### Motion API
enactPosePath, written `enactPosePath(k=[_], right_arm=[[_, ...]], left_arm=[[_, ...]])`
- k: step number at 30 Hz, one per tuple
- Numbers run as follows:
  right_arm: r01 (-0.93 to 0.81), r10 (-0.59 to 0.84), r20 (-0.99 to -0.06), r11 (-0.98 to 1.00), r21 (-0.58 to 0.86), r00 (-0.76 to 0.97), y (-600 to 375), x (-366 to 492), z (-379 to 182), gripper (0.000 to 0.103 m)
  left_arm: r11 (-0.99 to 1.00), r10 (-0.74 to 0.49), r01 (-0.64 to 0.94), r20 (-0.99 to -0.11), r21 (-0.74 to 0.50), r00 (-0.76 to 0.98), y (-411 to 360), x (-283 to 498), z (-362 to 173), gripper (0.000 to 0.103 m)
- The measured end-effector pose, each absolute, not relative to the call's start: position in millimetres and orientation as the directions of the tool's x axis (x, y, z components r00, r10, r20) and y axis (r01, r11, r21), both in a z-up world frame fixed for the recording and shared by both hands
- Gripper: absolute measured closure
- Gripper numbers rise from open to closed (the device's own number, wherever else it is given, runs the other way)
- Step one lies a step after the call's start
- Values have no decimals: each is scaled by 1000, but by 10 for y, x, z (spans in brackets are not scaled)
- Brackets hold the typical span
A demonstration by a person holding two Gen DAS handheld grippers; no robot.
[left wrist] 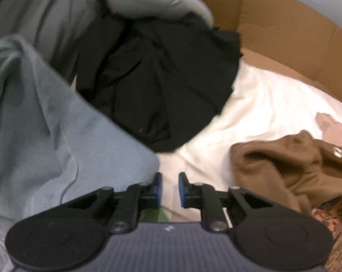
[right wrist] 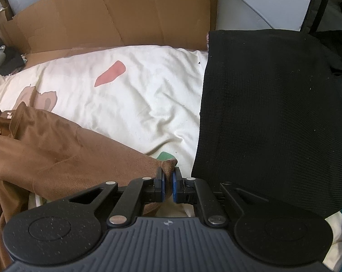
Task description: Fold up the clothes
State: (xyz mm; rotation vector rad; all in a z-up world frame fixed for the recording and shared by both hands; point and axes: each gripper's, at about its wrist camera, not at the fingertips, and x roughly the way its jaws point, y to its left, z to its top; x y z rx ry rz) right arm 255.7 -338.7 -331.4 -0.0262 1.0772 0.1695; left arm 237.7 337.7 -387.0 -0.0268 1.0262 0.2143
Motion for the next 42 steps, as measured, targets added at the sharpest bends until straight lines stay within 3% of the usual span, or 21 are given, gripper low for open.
enactPosePath(k=[1,9,20,23,25,27,28,37,42], right_arm=[[-153,125,-878,986,59,462,-3388,2556,-3312,98],[-154,120,-881,987,55,458,-3388,2539,-3359,98],[-150,117,-879,987,53,463,-3401,2549,-3369,97],[-151,115,-880,987,50,461,-3411,2541,-3369,97],[-149,113,-880,988,49,461,-3407,2542,-3367,97],[-147,111,-880,988,48,461,-3399,2542,-3363,97],[-147,110,-880,988,46,462,-3394,2540,-3358,97],[-149,112,-879,988,47,463,-3416,2552,-3340,97],[-146,114,-877,988,51,467,-3421,2570,-3336,97]], left_arm=[[975,183,-201,-853,94,488,3402,2364,-3909,100],[910,363,-346,-843,229,397,3848,2087,-3900,100],[873,424,-404,-835,274,351,4074,2004,-3789,100],[884,398,-401,-839,241,371,3865,2082,-3720,100],[895,373,-392,-837,210,402,3703,2140,-3640,93],[912,343,-367,-828,182,443,3504,2209,-3542,73],[924,321,-345,-825,165,465,3385,2241,-3491,69],[944,121,-322,-840,-66,529,2984,2343,-3423,67],[941,27,-301,-852,-154,523,2840,2319,-3526,58]])
